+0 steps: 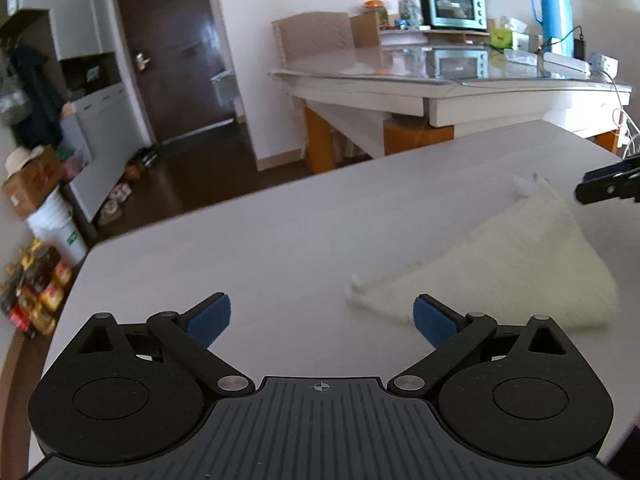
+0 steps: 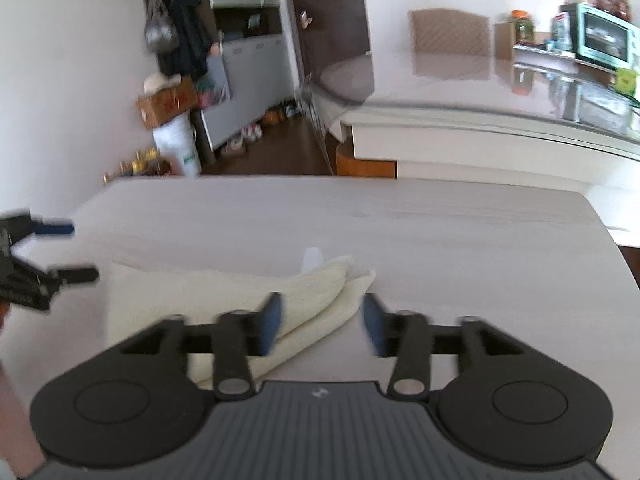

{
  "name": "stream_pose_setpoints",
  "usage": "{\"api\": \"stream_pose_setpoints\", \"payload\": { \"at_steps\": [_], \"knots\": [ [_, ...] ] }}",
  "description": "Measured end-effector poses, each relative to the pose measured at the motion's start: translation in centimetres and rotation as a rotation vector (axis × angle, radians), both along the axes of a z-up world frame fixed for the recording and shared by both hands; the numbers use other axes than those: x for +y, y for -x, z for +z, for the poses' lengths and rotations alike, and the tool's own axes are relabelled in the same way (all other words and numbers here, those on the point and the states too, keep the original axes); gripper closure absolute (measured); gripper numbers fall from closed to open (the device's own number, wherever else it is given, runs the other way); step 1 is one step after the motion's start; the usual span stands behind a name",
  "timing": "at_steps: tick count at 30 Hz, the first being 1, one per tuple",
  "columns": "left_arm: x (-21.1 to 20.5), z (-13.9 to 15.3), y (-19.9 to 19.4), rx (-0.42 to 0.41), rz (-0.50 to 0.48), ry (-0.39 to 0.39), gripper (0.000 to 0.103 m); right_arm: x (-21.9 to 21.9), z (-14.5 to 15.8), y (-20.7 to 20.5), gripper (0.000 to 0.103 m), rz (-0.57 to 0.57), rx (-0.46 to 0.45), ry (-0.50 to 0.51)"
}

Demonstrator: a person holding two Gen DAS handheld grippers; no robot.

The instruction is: Fold towel

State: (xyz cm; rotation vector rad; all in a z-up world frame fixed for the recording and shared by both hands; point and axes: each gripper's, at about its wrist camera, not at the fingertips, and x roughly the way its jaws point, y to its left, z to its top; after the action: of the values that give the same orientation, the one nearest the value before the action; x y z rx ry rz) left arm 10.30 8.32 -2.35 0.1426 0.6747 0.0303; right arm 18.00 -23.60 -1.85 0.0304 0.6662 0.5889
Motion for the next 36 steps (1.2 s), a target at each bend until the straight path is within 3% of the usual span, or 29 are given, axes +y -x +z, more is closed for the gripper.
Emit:
{"api": "stream_pose_setpoints", "payload": {
  "at_steps": [1,3,9,14,28,36],
  "knots": [
    [-0.3,-0.1,1.2,0.012,0.003,0.014,0.001,-0.4,0.0,1.0,0.040,-0.005,0.003,-0.016],
    [-1.1,-0.2,3.1,0.024,0.011,0.031,0.000,-1.0,-0.1,3.5,0.021,-0.028,0.013,-0.038],
    [-3.3,0.1,7.4,0.019,0.034,0.060,0.000,-1.8,0.1,9.6,0.010,-0.046,0.002,0.028],
    [-4.9,0.5,9.3,0.011,0.059,0.065,0.000,-2.7,0.5,13.0,0.006,-0.077,-0.011,0.057],
    [-7.4,2.9,13.6,-0.046,0.079,0.053,0.000,-3.6,1.7,16.6,0.004,-0.094,-0.035,0.037],
    [-7.2,3.8,13.8,-0.073,0.086,0.050,0.000,-3.4,2.6,17.0,0.002,-0.086,-0.055,0.033]
  ]
}}
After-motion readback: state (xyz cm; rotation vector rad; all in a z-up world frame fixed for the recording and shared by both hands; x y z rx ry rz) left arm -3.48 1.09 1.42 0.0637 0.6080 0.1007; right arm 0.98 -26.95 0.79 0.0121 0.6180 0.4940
